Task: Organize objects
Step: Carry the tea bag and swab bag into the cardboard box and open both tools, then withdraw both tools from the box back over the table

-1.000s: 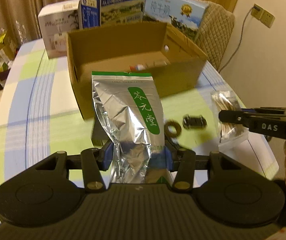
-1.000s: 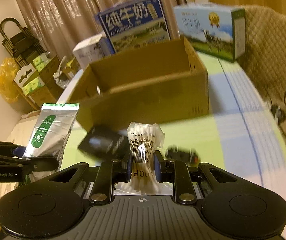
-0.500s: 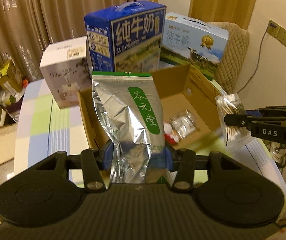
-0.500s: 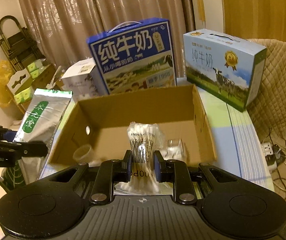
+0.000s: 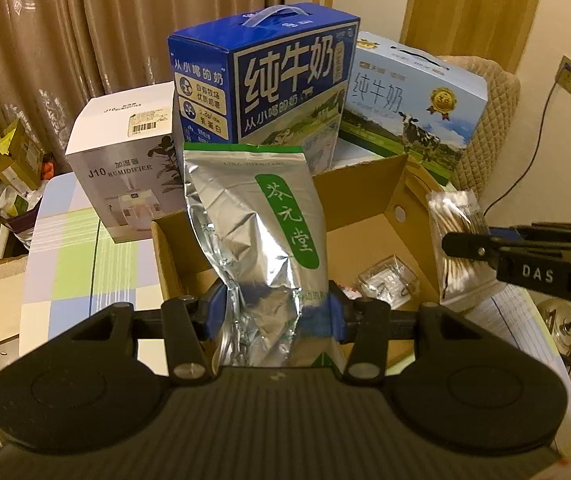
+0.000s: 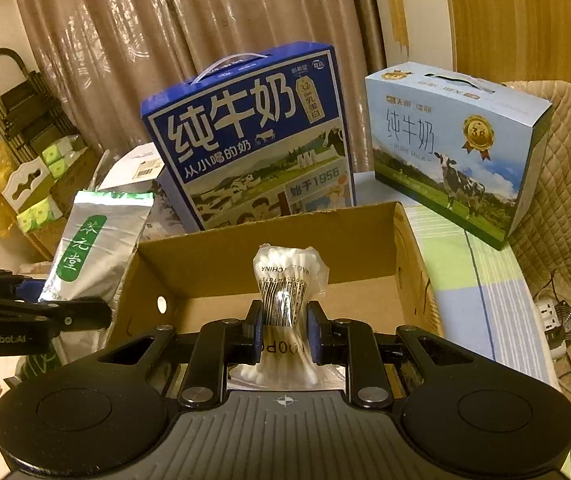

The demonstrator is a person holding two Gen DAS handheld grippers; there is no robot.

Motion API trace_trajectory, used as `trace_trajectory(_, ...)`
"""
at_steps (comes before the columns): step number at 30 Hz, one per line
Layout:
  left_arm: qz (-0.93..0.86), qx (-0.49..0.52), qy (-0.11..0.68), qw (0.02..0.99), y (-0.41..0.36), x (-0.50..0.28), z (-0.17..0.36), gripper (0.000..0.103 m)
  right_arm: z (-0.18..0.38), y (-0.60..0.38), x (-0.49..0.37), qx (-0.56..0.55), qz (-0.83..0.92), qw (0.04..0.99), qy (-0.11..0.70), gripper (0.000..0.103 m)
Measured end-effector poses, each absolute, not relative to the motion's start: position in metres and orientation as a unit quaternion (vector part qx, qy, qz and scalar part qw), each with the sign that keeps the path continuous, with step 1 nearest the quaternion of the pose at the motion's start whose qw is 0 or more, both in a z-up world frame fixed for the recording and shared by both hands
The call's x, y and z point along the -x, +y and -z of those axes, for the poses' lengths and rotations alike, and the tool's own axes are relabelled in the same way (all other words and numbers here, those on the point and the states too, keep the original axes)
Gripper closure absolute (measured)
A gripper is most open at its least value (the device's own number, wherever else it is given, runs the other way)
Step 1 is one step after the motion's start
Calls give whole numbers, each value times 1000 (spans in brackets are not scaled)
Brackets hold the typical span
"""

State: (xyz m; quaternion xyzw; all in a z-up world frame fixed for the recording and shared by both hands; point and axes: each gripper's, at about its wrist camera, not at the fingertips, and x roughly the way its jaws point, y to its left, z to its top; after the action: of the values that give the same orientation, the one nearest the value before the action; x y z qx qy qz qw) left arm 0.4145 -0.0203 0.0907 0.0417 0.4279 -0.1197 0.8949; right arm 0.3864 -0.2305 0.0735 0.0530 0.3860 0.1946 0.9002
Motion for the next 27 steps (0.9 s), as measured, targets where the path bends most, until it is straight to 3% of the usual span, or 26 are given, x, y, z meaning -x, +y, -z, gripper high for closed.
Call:
trace_trajectory(3,115,-26,420,900,-19,-423,-86,56,-70,-229,-390,-52,-194,900,387,84)
trace_trajectory(5,107,-19,417,903,-17,-427,-85,47,-67,-230,-391,-51,-193,900,388,84)
trace_trajectory(17,100,-15,409,907,-7,-414,-76,46,-53,-237,-392,-52,-187,897,397,84)
trace_trajectory(22,101,-8,408,907,-5,-408,-74,41,-53,-238,-394,-67,-193,898,390,84)
trace_trajectory(24,101,-7,407,908,-4,-404,-73,36,-54,-240,-396,-82,-199,901,377,72)
trace_trajectory(26,102,-7,406,908,-3,-400,-73,35,-56,-243,-396,-94,-187,908,363,28)
trace_trajectory(27,103,-6,406,908,-2,-397,-73,33,-58,-246,-394,-100,-181,913,352,27)
